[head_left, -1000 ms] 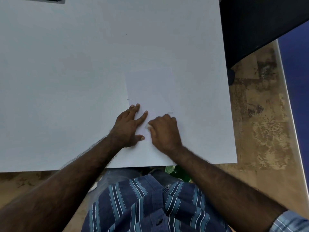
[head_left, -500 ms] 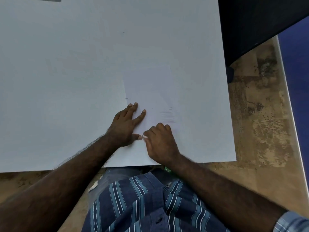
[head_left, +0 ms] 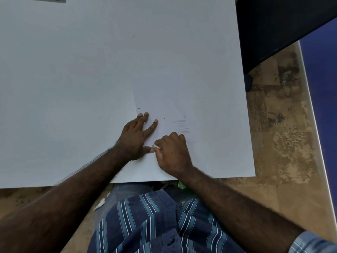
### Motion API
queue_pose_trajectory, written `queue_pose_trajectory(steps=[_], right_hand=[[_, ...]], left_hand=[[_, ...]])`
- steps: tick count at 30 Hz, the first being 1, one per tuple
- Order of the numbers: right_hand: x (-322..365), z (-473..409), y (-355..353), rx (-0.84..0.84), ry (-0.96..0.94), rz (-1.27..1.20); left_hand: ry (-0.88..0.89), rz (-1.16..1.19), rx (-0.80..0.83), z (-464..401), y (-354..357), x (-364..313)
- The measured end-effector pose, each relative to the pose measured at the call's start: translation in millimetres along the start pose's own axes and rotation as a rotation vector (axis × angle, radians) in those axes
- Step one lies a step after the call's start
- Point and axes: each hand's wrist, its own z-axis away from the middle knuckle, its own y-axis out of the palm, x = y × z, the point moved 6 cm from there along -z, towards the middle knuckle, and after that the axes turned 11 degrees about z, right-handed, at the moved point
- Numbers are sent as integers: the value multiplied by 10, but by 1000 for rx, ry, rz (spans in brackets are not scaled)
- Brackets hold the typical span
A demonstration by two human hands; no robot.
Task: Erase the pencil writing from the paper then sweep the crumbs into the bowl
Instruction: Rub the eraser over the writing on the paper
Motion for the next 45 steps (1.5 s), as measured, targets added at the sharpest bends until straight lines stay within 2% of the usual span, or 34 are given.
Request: queue_pose_trajectory(steps=[2, 6, 8, 10, 12, 14, 18, 20, 22, 25, 27, 29, 31, 34, 36, 39, 41, 43, 45], right_hand=[[-137, -80, 0, -16, 23, 41], [-602, -211, -87, -113, 290, 74], [-551, -183, -97, -138, 330, 50], [-271, -110, -52, -101, 236, 1], [19, 3, 9, -45, 44, 26], [-10, 3, 4, -56, -23, 77], [-655, -257, -103, -149, 266, 119], [-727, -299, -119, -133, 313, 107], [-491, -237, -103, -127, 236, 71], [36, 24, -2, -52, -15, 69], [49, 57, 23, -62, -85, 99], [-191, -75, -15, -108, -16, 129], [-499, -229, -91, -143, 130, 159], [-671, -292, -156, -189, 270, 106], [-483, -223, -125, -187, 235, 61], [-1, -38, 0, -82, -2, 79], [38, -33, 21, -74, -72, 102], [-210, -172, -24, -116, 18, 107], [-572, -331, -98, -166, 188, 115]], left_hand=[[-1, 6, -5, 5, -5, 0], [-7, 1, -6, -1, -2, -5], [-7, -1, -7, -3, 4, -2], [-7, 3, -14, 2, 2, 10], [-3, 0, -15, 6, 8, 14], [-1, 1, -14, 8, 4, 8], [-9, 12, -8, 4, 1, 8], [-9, 12, -5, 0, 7, 6], [-11, 8, -6, -5, 16, 16], [-5, 5, -12, 3, 21, 25], [0, 12, -8, 5, 21, 21], [-7, 25, -8, 5, 18, 20], [-9, 33, -12, 3, 13, 14], [-9, 25, -9, 4, 14, 2], [-12, 19, -4, 2, 18, 9], [-4, 26, -6, 5, 16, 19], [0, 28, -1, 12, 12, 16], [-5, 37, -5, 19, 0, 7], [-3, 47, -22, 17, -6, -1]])
